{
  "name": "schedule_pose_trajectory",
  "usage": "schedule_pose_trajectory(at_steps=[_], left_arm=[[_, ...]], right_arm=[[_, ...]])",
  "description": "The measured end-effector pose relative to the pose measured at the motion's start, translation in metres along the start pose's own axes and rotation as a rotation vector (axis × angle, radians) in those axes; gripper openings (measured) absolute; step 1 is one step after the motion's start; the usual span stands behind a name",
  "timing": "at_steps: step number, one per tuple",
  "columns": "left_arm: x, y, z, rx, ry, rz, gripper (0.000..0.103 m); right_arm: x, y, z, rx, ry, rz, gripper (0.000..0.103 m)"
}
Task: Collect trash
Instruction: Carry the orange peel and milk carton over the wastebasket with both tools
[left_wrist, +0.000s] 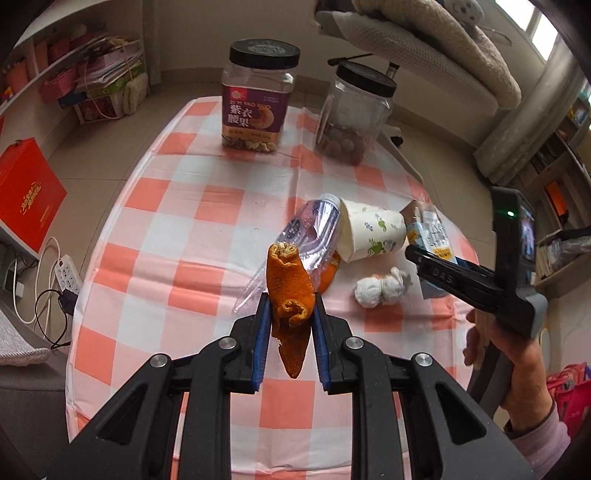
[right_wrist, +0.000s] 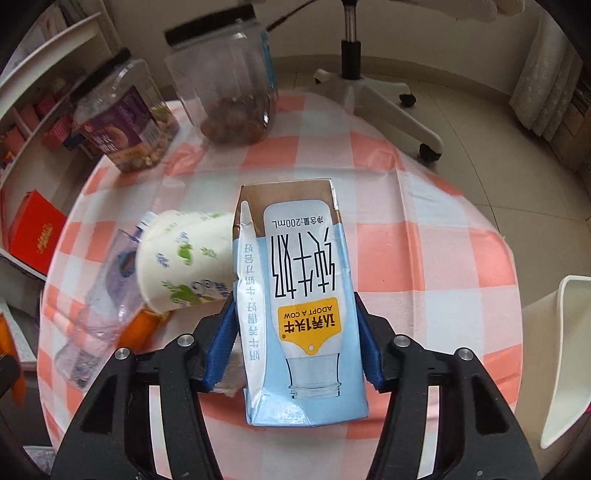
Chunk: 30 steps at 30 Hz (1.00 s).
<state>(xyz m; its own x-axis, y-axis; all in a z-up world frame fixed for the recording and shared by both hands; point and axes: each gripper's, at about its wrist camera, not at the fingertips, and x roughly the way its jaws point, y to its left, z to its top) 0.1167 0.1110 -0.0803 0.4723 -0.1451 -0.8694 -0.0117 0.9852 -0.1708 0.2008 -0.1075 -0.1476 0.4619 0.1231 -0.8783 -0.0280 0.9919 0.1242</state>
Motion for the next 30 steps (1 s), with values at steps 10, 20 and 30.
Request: schedule_pose_trajectory(at_steps=[10,20,30], left_arm=[[-0.055,-0.008,0.004,-0.023,-0.274,0.108,0.022],[-0.075,-0.037,-0.010,0.020,-0.451,0.181,0.024],[-0.063,-0.081,-0.012,0.085,-0.473,0.158,0.024]], right_arm=[[-0.124,0.049,-0.015,-0.102,-0.265,0.038,0.055],[-0.149,0.026,-0.045,-0.107,-0.540,-0.064,0.055],[-0.153,-0.006,-0.035,-0.032,-0.522,-0.077,0.055]])
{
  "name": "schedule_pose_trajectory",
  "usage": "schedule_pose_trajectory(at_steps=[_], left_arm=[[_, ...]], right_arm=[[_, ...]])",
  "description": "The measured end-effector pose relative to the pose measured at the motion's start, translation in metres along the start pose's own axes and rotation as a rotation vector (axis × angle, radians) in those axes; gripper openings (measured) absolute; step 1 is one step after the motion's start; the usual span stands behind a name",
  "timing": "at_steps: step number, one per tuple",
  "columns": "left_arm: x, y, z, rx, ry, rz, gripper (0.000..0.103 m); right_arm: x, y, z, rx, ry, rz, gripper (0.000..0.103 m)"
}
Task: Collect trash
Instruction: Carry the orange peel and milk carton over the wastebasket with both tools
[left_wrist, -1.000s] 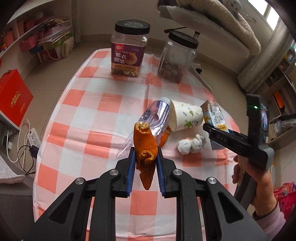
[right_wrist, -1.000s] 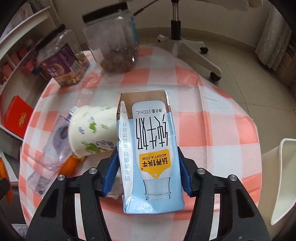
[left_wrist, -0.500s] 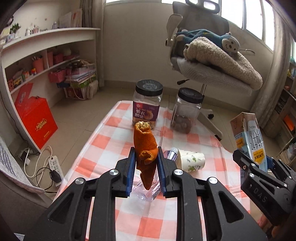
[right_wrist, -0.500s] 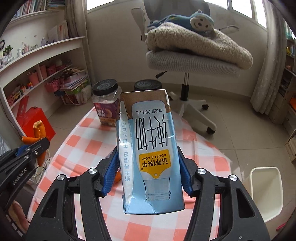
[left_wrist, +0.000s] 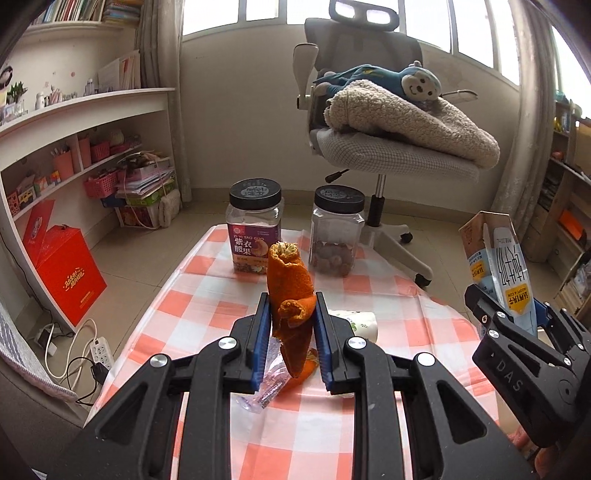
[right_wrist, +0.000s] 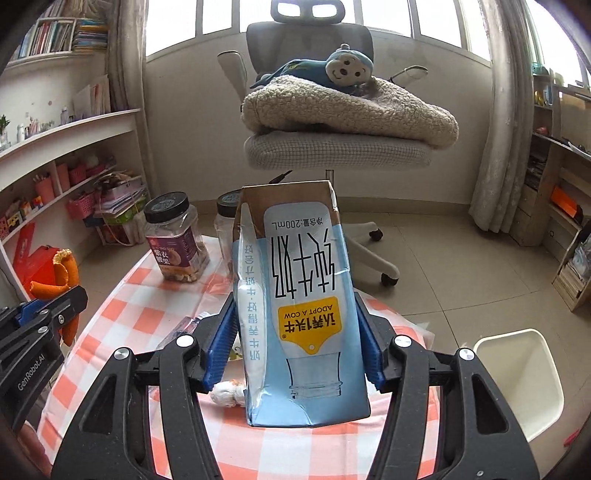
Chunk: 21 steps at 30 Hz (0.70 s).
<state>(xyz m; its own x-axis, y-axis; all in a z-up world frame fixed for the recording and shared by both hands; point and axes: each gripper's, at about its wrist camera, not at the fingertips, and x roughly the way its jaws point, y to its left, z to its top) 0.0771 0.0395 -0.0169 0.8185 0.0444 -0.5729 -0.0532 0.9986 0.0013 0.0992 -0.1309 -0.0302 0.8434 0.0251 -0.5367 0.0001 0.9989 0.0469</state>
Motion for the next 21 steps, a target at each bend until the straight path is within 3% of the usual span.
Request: schedule_pose_trajectory(at_steps=[21], left_arm=[[0.005,-0.086,-0.003,0.053,0.013,-0.117,0.024]], right_arm=[[-0.024,-0.083,-0.003,0.072,-0.002,-0.106,0.055]])
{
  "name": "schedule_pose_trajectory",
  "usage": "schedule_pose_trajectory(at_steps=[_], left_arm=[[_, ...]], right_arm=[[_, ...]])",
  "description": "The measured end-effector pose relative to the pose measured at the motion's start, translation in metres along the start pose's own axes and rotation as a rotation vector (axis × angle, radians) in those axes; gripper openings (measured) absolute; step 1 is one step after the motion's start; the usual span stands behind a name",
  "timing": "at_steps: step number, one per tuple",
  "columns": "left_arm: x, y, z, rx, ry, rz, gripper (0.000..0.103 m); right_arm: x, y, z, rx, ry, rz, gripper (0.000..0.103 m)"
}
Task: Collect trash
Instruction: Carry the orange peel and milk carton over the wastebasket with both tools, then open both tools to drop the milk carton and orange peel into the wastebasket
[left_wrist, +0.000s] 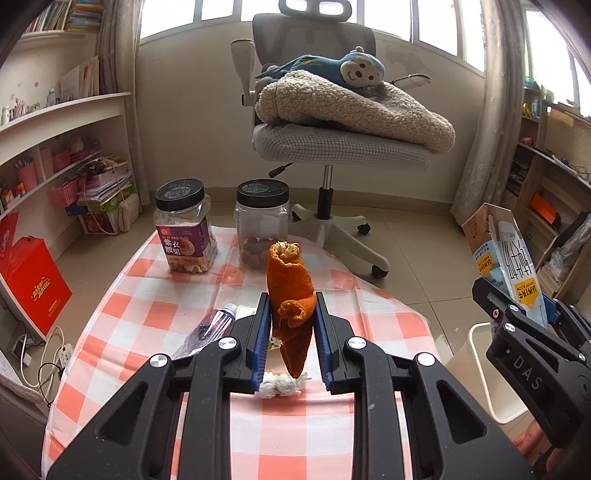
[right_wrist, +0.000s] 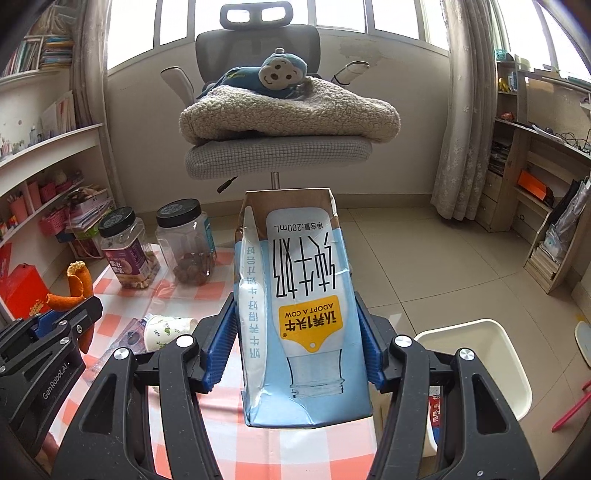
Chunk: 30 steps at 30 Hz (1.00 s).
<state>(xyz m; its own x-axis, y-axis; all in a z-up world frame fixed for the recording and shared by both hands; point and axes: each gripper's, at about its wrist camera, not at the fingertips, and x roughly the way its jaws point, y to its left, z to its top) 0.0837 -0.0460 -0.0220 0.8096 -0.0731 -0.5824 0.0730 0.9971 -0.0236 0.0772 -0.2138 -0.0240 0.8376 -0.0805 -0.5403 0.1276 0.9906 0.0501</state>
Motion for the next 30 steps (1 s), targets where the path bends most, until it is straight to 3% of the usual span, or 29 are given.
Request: schedule_pose_trajectory(at_steps=[12,23,25,26,27,30], left_arm=[[0.006,-0.039,-0.002,0.023,0.016,-0.046,0.024],[0.010,-0.099,-0.013,0.107,0.029,-0.102,0.024],[0.011,-0.114,-0.015,0.122,0.038,-0.124,0.024],[0.012,-0.122,-0.016,0.129,0.044,-0.140,0.024],[0.013,-0.130,-0.017,0.137,0.048,-0.157,0.024],[0.014,-0.157,-0.020,0.151,0.061,-0.198,0.024]], right_arm=[[-0.007,-0.067,0.008,0.084,-0.006,-0.097,0.055],[-0.017,-0.168,0.009,0.268,0.033,-0.246,0.056],[-0.022,-0.188,0.008,0.311,0.031,-0.283,0.068],[-0.025,-0.199,0.008,0.341,0.021,-0.308,0.083],[-0.030,-0.210,0.008,0.373,0.008,-0.339,0.091],[-0.041,-0.241,0.007,0.447,-0.018,-0.403,0.091]])
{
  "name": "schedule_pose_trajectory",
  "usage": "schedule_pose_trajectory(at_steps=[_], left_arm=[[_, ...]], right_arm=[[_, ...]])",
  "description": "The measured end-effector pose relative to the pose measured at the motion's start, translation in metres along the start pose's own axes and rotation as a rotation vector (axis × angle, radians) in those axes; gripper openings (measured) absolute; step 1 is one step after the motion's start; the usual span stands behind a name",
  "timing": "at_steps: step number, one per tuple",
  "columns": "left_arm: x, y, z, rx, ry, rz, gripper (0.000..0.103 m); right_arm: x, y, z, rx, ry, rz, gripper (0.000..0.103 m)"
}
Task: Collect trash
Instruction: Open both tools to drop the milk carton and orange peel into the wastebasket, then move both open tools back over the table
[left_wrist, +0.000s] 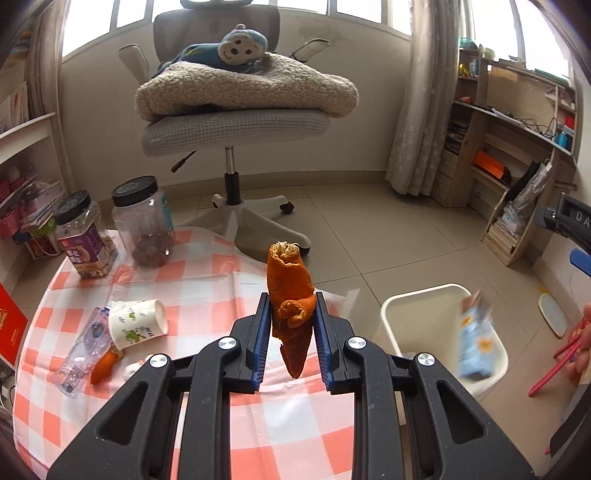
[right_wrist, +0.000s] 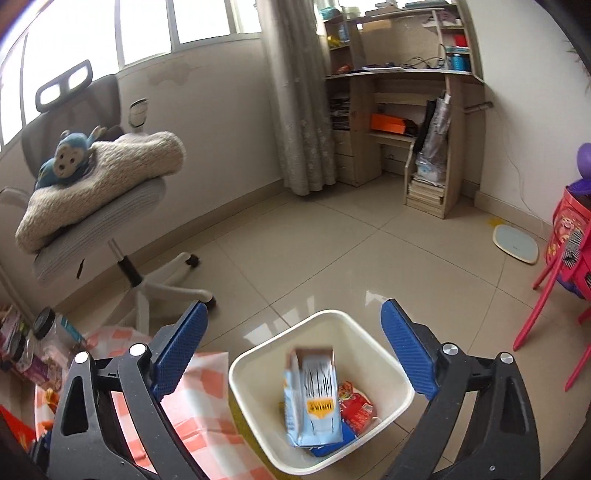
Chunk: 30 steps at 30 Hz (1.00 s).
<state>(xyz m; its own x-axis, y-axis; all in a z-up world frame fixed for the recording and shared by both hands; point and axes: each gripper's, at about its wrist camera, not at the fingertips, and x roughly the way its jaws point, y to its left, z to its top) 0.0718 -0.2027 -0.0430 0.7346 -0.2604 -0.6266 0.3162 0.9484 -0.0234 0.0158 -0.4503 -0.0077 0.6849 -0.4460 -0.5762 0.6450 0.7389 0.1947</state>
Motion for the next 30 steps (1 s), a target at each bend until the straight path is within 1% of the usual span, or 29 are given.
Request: schedule_pose_trajectory(at_steps=[2,5,8,13,16,17,18,19,20,21,24,27,30], left_arm=[[0.006,-0.019,-0.001,0.011,0.016,-0.029,0.024],[0.014,-0.049,-0.004,0.030,0.037,-0.065,0.024],[0.023,-0.080,-0.007,0.050,0.060,-0.100,0.024],[0.032,-0.128,-0.009,0.105,0.077,-0.147,0.024],[0.039,-0.152,-0.009,0.121,0.098,-0.188,0.024],[0.042,-0.159,-0.010,0.128,0.109,-0.207,0.026],[0.044,-0.166,-0.010,0.139,0.119,-0.224,0.035],[0.047,-0.172,-0.010,0.153,0.129,-0.231,0.054],[0.049,-0.174,-0.009,0.160,0.133,-0.232,0.061],[0.049,-0.176,-0.010,0.163,0.131,-0.233,0.063],[0.049,-0.171,-0.011,0.178,0.117,-0.203,0.064],[0.047,-0.155,-0.009,0.182,0.099,-0.144,0.069],[0.041,-0.132,-0.007,0.179,0.062,-0.081,0.074]], right_arm=[[0.003,-0.020,0.008,0.056,0.003,-0.023,0.094],[0.008,-0.049,0.018,0.136,0.015,-0.032,0.094],[0.010,-0.069,0.023,0.185,0.015,-0.055,0.095],[0.015,-0.087,0.027,0.232,0.017,-0.080,0.095],[0.016,-0.094,0.027,0.250,0.021,-0.088,0.095],[0.017,-0.097,0.027,0.255,0.022,-0.090,0.095],[0.018,-0.098,0.027,0.261,0.024,-0.093,0.095],[0.018,-0.100,0.028,0.265,0.023,-0.097,0.095],[0.017,-0.101,0.027,0.265,0.021,-0.104,0.095],[0.017,-0.101,0.027,0.262,0.017,-0.113,0.095],[0.016,-0.098,0.025,0.235,0.007,-0.132,0.095],[0.016,-0.087,0.023,0.188,-0.003,-0.147,0.096],[0.015,-0.064,0.019,0.100,-0.015,-0.165,0.096]])
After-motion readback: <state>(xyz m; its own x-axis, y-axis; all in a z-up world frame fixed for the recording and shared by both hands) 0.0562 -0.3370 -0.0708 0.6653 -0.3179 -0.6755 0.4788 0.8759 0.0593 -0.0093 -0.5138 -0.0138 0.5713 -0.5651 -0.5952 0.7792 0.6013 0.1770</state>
